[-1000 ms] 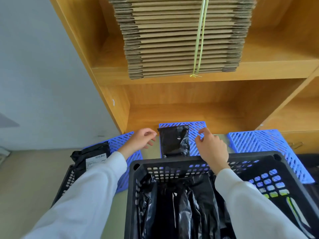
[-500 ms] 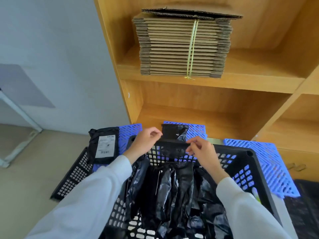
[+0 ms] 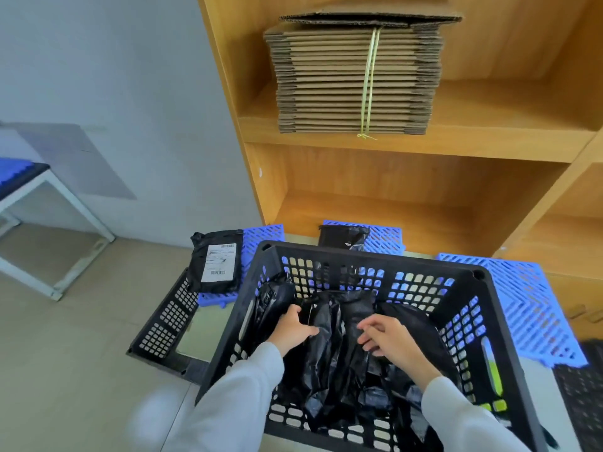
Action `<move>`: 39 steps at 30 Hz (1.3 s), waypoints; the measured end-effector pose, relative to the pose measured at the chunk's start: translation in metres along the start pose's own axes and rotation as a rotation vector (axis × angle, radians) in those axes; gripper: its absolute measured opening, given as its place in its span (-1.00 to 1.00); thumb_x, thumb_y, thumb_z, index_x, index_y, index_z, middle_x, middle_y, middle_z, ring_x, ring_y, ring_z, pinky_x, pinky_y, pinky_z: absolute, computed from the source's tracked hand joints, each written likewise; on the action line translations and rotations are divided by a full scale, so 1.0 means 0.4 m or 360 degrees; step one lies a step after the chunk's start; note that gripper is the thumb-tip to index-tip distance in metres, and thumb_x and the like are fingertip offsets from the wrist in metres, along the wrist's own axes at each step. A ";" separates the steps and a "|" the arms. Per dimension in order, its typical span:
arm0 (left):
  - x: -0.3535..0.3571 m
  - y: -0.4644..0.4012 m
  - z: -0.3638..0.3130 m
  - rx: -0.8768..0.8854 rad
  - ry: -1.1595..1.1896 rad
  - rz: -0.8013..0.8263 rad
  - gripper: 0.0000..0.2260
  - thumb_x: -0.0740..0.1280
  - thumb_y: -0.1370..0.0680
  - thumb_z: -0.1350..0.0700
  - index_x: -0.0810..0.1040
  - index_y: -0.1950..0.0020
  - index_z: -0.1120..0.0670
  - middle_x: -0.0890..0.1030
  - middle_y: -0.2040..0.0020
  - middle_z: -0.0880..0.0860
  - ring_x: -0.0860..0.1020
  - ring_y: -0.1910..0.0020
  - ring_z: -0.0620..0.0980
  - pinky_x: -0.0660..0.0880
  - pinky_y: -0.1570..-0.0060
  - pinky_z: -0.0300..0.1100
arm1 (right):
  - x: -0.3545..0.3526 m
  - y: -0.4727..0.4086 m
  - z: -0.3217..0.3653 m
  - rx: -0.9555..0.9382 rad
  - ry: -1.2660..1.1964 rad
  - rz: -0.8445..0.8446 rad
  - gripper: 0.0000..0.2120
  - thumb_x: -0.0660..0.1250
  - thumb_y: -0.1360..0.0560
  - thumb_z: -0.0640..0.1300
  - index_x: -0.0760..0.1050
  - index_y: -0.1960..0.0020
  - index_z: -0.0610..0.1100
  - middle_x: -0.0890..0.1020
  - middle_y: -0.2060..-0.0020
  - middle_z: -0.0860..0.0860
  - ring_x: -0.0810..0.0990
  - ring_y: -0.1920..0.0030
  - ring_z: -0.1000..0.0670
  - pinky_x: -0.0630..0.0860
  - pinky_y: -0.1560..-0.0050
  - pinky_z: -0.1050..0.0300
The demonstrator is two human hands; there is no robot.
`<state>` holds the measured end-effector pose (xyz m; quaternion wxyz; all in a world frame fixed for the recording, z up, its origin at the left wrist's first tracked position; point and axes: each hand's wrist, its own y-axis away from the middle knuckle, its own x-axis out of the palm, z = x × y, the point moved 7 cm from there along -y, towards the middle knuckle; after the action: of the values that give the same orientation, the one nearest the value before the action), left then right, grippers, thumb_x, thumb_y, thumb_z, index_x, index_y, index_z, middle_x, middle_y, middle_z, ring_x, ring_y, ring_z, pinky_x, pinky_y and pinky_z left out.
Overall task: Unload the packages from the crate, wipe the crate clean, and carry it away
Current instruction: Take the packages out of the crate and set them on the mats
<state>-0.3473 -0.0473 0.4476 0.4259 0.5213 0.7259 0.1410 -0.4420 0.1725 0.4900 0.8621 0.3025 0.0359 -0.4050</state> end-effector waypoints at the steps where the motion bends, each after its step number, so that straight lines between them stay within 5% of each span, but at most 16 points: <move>1: 0.009 -0.005 0.019 -0.0053 0.0003 0.0001 -0.20 0.52 -0.51 -0.04 0.15 -0.61 0.08 0.34 -0.51 0.16 0.41 -0.43 0.15 0.40 -0.38 -0.03 | 0.006 0.003 -0.005 0.0024 -0.0007 0.0022 -0.80 0.21 -0.67 -0.20 0.62 -0.04 -0.15 0.74 0.19 -0.09 0.67 0.23 -0.01 0.53 0.25 0.18; 6: 0.049 -0.014 0.068 -0.0244 0.0136 0.0125 0.09 0.59 -0.43 -0.10 -0.13 -0.67 0.08 0.21 -0.62 0.16 0.28 -0.56 0.18 0.30 -0.49 0.04 | 0.029 0.007 -0.023 0.0084 0.0021 0.0085 -0.82 0.22 -0.67 -0.17 0.60 -0.07 -0.12 0.75 0.15 -0.07 0.67 0.22 0.03 0.53 0.23 0.17; 12: 0.055 0.002 0.043 -0.0225 0.0068 0.0135 0.23 0.62 -0.26 -0.24 -0.10 -0.67 0.05 0.17 -0.62 0.17 0.25 -0.57 0.18 0.30 -0.50 0.06 | 0.061 0.004 -0.035 0.0136 0.0122 0.0092 -0.87 0.27 -0.64 -0.07 0.56 -0.13 -0.05 0.71 0.04 -0.06 0.66 0.17 0.05 0.61 0.10 0.06; 15: 0.064 0.033 -0.013 -0.0165 0.0029 0.0200 0.27 0.57 -0.22 -0.35 -0.11 -0.67 0.03 0.11 -0.65 0.15 0.21 -0.59 0.18 0.29 -0.50 0.08 | 0.082 0.013 -0.025 0.0186 0.0228 0.0189 -0.54 0.36 -0.59 0.09 0.38 -0.44 0.04 0.53 -0.30 0.01 0.62 -0.16 0.00 0.61 0.01 0.06; 18: 0.056 0.069 -0.056 -0.0167 0.0045 0.0202 0.22 0.51 -0.29 -0.39 -0.16 -0.67 0.01 0.08 -0.65 0.15 0.22 -0.58 0.20 0.32 -0.47 0.14 | 0.096 0.034 0.019 0.0167 0.0128 0.0285 -0.14 0.46 -0.48 0.20 0.07 -0.62 0.11 0.24 -0.56 0.02 0.34 -0.50 -0.06 0.47 -0.26 0.04; 24: 0.005 0.141 -0.124 -0.0048 0.0251 0.0208 0.12 0.41 -0.38 -0.43 -0.25 -0.66 -0.13 0.15 -0.65 0.08 0.31 -0.53 0.18 0.45 -0.36 0.18 | 0.100 0.069 0.131 -0.0229 -0.0050 0.0162 -0.09 0.48 -0.50 0.13 -0.06 -0.62 0.22 0.11 -0.59 0.16 0.14 -0.57 0.04 0.24 -0.42 0.08; 28: -0.042 0.167 -0.142 0.0102 0.0606 0.0306 -0.05 0.44 -0.34 -0.45 0.11 -0.59 -0.16 0.50 -0.44 -0.01 0.52 -0.35 0.07 0.53 -0.30 0.12 | 0.075 0.104 0.193 -0.0312 -0.0632 -0.0068 -0.21 0.41 -0.54 0.12 -0.01 -0.57 0.39 0.25 -0.39 0.29 0.24 -0.45 0.13 0.23 -0.40 0.01; 31: -0.057 0.178 -0.150 0.0228 0.0934 0.0464 -0.45 0.42 -0.49 -0.30 0.45 -0.41 -0.12 0.70 -0.20 0.00 0.66 -0.19 0.08 0.57 -0.26 0.12 | 0.100 0.127 0.222 -0.0336 -0.0638 0.0071 -0.41 0.35 -0.53 0.26 0.20 -0.49 0.43 0.46 -0.40 0.25 0.45 -0.39 0.12 0.33 -0.45 -0.04; 35: -0.060 0.200 -0.151 0.0224 0.1339 0.0600 -0.64 0.29 -0.65 -0.11 0.58 -0.39 0.01 0.68 -0.24 0.12 0.64 -0.25 0.15 0.48 -0.36 0.18 | 0.179 0.151 0.236 -0.0419 -0.0226 0.0251 -0.34 0.32 -0.56 0.25 0.10 -0.56 0.32 0.12 -0.52 0.35 0.15 -0.51 0.23 0.20 -0.50 0.13; 39: -0.074 0.218 -0.150 0.0160 0.1726 0.0616 -0.58 0.22 -0.67 -0.17 0.64 -0.31 0.09 0.68 -0.22 0.15 0.64 -0.25 0.13 0.50 -0.32 0.08 | 0.215 0.156 0.237 -0.0687 0.0498 0.0074 -0.33 0.27 -0.54 0.35 -0.05 -0.49 0.48 -0.10 -0.56 0.41 -0.18 -0.58 0.25 -0.02 -0.61 -0.01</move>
<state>-0.3349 -0.0223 0.5541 -0.0659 0.5175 0.7376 0.4286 -0.3567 0.0927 0.5715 0.8996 0.1714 0.2474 -0.3163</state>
